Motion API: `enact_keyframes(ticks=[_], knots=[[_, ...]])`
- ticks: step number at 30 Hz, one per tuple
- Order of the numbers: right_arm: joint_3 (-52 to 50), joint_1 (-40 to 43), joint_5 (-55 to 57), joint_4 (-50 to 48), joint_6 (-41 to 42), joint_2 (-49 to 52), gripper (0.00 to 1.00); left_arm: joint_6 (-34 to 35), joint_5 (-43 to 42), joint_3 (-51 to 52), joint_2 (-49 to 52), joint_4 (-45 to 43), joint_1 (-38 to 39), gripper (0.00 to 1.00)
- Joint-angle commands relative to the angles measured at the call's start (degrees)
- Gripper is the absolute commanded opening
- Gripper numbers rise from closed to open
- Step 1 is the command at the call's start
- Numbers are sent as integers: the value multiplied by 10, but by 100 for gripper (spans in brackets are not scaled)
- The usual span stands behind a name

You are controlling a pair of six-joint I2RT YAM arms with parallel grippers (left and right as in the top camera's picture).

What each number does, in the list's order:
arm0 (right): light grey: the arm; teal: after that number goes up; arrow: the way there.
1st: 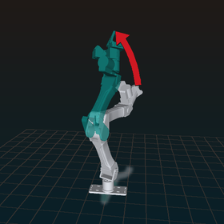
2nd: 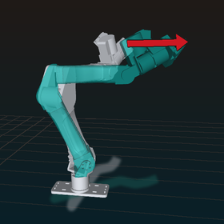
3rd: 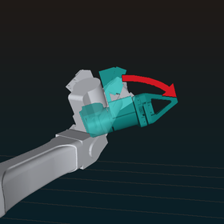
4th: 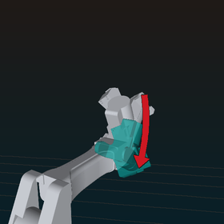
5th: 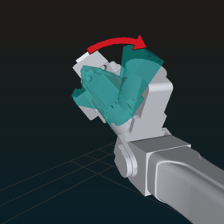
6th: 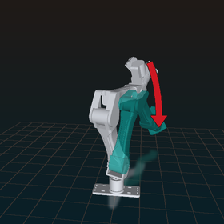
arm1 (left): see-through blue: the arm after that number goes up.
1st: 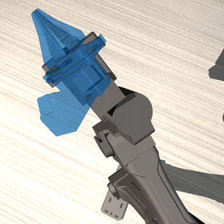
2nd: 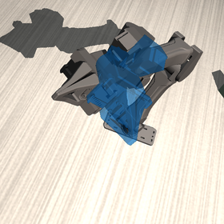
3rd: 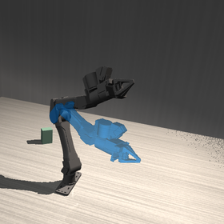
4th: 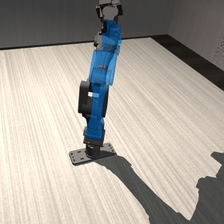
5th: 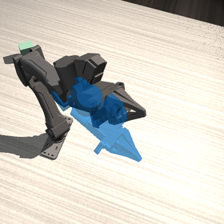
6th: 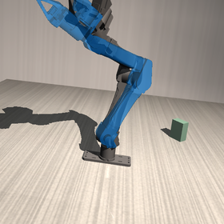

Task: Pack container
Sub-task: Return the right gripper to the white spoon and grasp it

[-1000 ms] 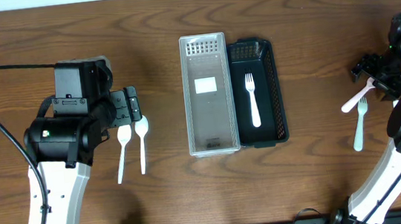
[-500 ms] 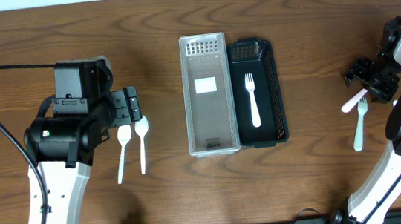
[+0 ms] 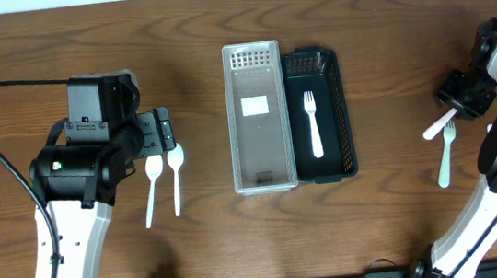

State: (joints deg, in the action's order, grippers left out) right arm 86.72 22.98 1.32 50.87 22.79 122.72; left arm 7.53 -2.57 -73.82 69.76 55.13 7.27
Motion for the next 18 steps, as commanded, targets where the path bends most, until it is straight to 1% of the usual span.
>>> enact_keyframes(ticks=[1,5,9,10,11,12,18], knots=[[-20,-5,-3,-11,-2,21,36,3,7,-4,3,1,-2,86],[-20,-5,-3,-13,-2,21,25,3,7,-4,3,1,-2,86],[-20,-5,-3,-12,-2,21,20,3,7,-4,3,1,-2,86],[-20,-5,-3,-11,-2,21,15,3,7,-4,3,1,-2,86],[-20,-5,-3,-10,-2,21,7,3,7,-4,3,1,-2,86],[-20,-5,-3,-8,-1,21,1,3,7,-4,3,1,-2,86],[-11,-14,-10,19,16,-8,1,3,7,-4,3,1,-2,87]])
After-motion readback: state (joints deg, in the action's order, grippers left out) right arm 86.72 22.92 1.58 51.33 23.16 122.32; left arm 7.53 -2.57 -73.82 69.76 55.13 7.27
